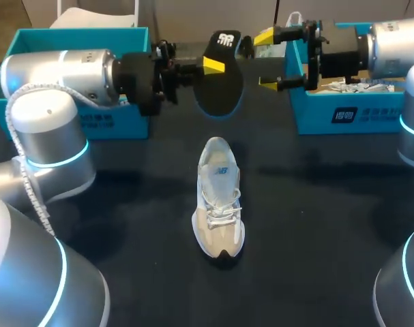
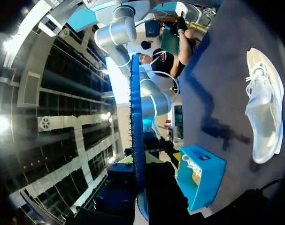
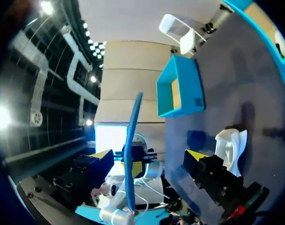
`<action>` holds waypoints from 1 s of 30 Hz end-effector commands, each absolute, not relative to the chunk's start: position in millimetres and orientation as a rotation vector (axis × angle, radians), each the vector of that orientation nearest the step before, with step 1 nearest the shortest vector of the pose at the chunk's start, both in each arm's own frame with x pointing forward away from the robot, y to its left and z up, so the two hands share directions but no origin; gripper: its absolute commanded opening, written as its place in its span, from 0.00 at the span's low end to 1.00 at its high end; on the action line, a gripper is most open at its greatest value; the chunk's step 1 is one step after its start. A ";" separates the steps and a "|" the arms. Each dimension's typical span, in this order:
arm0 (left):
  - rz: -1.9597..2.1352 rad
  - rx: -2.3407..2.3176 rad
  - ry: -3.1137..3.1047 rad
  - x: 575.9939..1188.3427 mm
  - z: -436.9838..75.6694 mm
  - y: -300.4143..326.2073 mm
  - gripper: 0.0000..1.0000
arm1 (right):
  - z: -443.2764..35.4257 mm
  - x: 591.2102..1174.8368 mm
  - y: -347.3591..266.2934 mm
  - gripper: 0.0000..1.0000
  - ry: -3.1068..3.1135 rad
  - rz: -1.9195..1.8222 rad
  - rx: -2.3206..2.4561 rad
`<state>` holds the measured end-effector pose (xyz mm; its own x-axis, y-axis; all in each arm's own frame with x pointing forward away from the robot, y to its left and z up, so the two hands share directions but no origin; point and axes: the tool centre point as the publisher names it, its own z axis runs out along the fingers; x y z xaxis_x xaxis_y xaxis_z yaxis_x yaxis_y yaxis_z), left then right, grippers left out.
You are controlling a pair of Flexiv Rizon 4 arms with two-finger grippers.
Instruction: Take the shoe out of the shoebox, open the shoe tongue, remove and reinsert the insole, then place the shoe into the shoebox
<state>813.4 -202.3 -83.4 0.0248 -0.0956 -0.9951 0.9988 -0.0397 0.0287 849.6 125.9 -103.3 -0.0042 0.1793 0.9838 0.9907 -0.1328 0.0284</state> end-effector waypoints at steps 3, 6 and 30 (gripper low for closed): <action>-1.237 1.160 1.114 799.0 -74.8 -185.0 0.00 | -108.9 844.4 106.0 1.00 -1.319 -1.290 -1.378; -1.233 1.161 1.113 796.9 -70.8 -180.3 0.00 | -113.1 840.9 97.7 1.00 -1.330 -1.277 -1.351; -1.196 1.239 1.144 798.3 -77.9 -171.5 0.00 | -127.8 834.9 66.5 1.00 -1.341 -1.270 -1.295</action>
<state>796.5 -170.5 -77.6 0.0529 -0.0198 -0.9984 0.9984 -0.0210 0.0533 834.8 65.9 -127.3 -0.0945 0.1199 0.9883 0.9932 -0.0560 0.1018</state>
